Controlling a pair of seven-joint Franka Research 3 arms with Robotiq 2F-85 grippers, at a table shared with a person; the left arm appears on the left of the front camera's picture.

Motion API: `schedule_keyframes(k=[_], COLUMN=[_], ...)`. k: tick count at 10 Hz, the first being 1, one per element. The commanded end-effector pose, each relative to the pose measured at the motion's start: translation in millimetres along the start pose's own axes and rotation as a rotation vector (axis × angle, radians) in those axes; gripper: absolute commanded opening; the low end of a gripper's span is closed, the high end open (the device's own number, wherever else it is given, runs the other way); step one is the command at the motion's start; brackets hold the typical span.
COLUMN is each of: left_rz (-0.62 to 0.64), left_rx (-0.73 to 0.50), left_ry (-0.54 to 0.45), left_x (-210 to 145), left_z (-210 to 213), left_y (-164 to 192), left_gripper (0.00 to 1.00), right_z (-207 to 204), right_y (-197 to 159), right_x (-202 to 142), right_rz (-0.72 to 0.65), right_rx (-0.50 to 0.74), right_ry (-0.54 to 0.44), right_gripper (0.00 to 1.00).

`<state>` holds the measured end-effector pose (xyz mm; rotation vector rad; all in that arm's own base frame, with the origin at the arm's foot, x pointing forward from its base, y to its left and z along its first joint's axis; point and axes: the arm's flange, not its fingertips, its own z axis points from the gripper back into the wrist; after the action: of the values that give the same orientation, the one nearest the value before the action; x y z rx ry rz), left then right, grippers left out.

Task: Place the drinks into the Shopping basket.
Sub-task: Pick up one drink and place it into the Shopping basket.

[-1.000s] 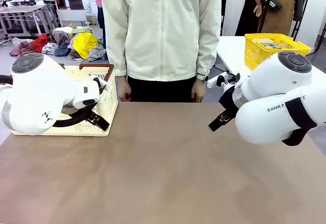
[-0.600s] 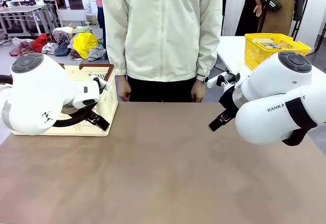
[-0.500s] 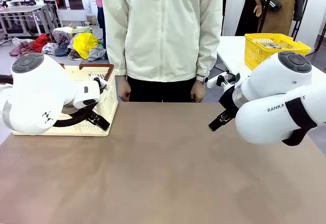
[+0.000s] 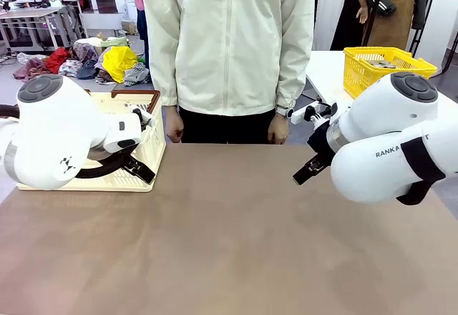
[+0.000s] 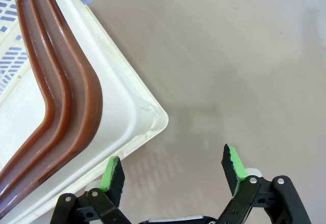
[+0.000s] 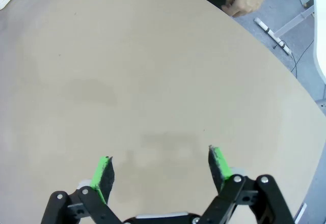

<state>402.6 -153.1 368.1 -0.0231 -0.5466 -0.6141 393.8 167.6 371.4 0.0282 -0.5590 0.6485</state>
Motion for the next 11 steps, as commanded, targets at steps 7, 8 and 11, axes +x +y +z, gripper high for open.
schedule_keyframes(k=[7,8,11], left_rz=[0.000,0.020,0.280], left_rx=[0.000,-0.109,-0.307], left_ry=[0.000,0.079,0.287], left_x=[0,1,1], left_z=[0,10,59], left_y=[0,-2,-10], left_gripper=[1.00,1.00,1.00], right_z=[0,6,39], right_y=[0,-5,-28], right_x=[0,2,-5], right_rz=[0.000,-0.052,-0.339], right_rx=[0.000,0.052,0.241], right_ry=[0.000,0.050,0.301], right_gripper=[1.00,1.00,1.00])
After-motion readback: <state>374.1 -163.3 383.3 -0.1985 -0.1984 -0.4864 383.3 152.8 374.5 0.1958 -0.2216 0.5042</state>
